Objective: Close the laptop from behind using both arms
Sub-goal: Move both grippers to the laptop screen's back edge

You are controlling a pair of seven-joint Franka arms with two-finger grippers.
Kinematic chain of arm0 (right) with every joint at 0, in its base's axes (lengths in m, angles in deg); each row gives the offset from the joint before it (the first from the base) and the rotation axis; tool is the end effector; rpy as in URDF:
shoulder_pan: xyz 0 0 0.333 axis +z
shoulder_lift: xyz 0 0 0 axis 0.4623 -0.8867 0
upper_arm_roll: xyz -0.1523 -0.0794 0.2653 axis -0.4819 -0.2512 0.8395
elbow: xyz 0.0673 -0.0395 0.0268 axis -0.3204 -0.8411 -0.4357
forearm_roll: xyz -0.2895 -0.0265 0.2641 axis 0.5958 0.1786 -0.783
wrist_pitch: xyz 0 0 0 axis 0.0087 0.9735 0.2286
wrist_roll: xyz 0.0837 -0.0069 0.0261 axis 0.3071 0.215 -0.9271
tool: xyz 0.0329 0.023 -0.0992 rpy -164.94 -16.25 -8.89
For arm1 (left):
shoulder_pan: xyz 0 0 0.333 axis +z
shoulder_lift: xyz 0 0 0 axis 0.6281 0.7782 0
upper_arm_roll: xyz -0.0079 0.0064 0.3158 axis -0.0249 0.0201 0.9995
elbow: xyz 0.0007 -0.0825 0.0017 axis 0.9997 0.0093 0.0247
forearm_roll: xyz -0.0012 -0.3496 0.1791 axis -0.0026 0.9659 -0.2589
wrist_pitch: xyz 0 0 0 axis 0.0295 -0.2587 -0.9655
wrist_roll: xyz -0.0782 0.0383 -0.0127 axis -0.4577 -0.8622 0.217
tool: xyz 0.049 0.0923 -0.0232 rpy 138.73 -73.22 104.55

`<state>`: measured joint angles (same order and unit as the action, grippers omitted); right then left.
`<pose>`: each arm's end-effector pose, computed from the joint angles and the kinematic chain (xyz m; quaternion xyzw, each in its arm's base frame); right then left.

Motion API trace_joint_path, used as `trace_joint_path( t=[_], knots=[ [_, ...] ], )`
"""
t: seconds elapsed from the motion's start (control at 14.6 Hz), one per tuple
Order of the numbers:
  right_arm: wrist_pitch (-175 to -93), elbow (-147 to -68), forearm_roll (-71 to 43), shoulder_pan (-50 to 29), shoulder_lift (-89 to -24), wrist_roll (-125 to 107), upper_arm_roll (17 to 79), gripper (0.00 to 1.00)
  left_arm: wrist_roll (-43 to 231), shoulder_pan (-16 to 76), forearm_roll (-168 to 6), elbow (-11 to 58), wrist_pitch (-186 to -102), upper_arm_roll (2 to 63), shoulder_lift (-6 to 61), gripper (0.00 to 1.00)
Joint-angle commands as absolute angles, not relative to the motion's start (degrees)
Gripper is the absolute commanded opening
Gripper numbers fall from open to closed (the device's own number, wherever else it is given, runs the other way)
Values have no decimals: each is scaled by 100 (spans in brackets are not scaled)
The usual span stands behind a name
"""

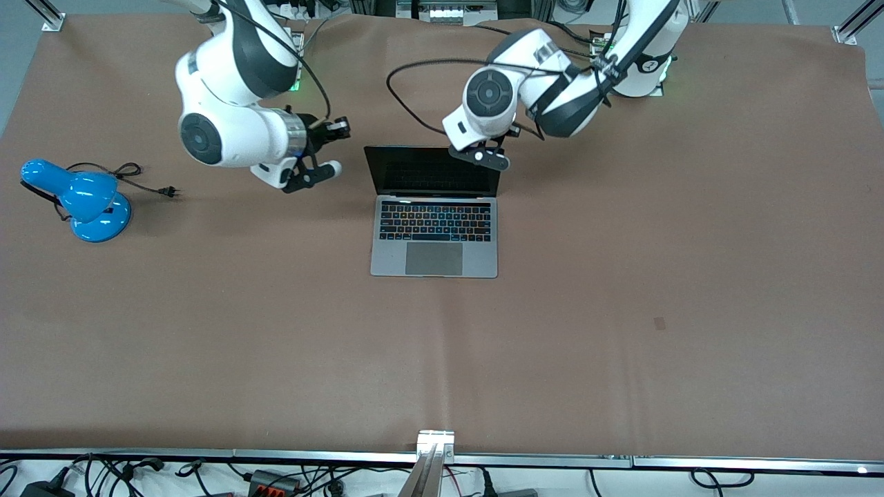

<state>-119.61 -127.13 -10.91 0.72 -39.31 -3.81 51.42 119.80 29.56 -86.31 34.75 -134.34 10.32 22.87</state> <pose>0.4471 0.2770 0.3627 -0.9376 -0.1000 0.2564 0.2124 0.3769 -0.4266 0.3169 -0.9646 0.1346 0.2266 0.0054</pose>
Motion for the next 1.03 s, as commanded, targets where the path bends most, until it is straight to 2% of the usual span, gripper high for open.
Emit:
trace_joint_path(
  t=[0.0,0.34,0.96],
  knots=[
    [-12352,-12802,-1358,427,-4021,94,5066,0,12106,2994,-8788,3195,-13392,1040,2328,0],
    [-13293,-12767,-1384,1060,-4381,570,5066,0,12123,3056,-8780,2888,-13419,1128,2415,0],
    [-14049,-12696,-1305,1061,-4443,553,5031,0,12123,3021,-8780,2071,-13419,1549,2995,0]
  ],
)
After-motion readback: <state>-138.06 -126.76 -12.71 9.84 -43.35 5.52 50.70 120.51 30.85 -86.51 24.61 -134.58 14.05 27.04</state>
